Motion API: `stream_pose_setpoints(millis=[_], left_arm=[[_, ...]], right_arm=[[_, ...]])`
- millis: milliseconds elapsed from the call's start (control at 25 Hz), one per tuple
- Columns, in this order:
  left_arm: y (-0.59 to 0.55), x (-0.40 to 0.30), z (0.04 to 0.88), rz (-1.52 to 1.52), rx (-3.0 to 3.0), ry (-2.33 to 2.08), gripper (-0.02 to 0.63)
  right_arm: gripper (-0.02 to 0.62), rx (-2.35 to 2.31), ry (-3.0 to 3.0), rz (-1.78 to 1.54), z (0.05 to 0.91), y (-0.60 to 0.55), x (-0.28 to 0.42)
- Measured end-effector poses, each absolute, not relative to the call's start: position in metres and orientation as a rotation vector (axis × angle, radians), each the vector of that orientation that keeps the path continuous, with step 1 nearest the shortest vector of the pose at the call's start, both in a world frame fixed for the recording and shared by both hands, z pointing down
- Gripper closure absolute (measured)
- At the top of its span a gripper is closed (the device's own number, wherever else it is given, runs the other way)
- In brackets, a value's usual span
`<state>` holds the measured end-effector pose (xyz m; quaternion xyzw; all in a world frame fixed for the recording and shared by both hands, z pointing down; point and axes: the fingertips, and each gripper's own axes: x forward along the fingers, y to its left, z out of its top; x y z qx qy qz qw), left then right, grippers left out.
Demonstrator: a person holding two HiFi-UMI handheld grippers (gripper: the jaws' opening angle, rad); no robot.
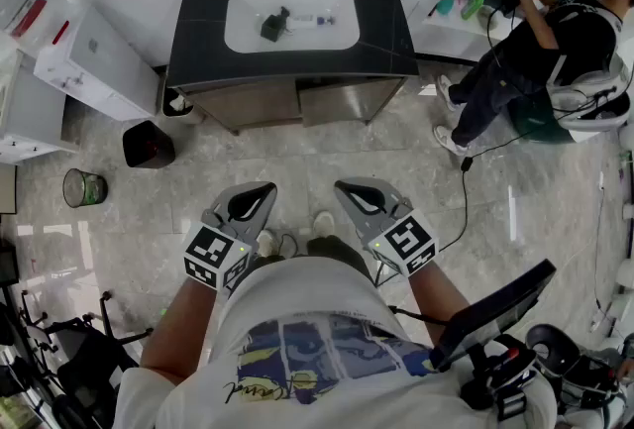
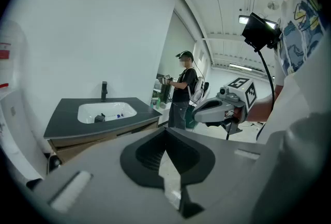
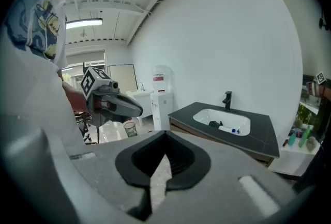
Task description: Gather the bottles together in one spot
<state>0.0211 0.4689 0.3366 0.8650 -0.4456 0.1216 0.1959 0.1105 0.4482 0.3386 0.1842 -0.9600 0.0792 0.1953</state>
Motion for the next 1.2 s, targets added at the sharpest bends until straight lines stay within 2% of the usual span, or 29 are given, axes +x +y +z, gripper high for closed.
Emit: stream_pose_setpoints(millis=[240, 520, 800, 840, 880, 960, 1200], left_arm=[[0.433, 0.081, 0.333, 0.314, 2.423, -1.268, 0.606], [0.403, 0.096, 0.341, 0.352, 2.391, -1.316, 0.606], [0.355, 0.062, 0.351, 0.327, 2.374, -1.301, 0.604], [0.344, 0.056, 0.353, 0.319, 2.379, -1.290, 0.602], [0.333, 0.049, 0.354, 0.311, 2.384, -1.276, 0.579], [0.309, 0.033, 0.356, 0.302, 2.403, -1.246, 0.548], [0.243, -0.035, 0.359, 0.325, 2.439, -1.194, 0.543]], right_arm=[[0.597, 0.444, -2.666, 0.218, 0.347, 0.423, 0.157], [0.597, 0.412, -2.681, 0.256, 0.362, 0.390, 0.172], [0.588, 0.520, -2.660, 0.313, 0.372, 0.337, 0.153], [0.541, 0.530, -2.650, 0.318, 0.374, 0.328, 0.147], [0.534, 0.543, -2.643, 0.320, 0.374, 0.319, 0.140], [0.532, 0.577, -2.629, 0.310, 0.372, 0.300, 0.125], [0.532, 0.659, -2.604, 0.306, 0.366, 0.246, 0.058]])
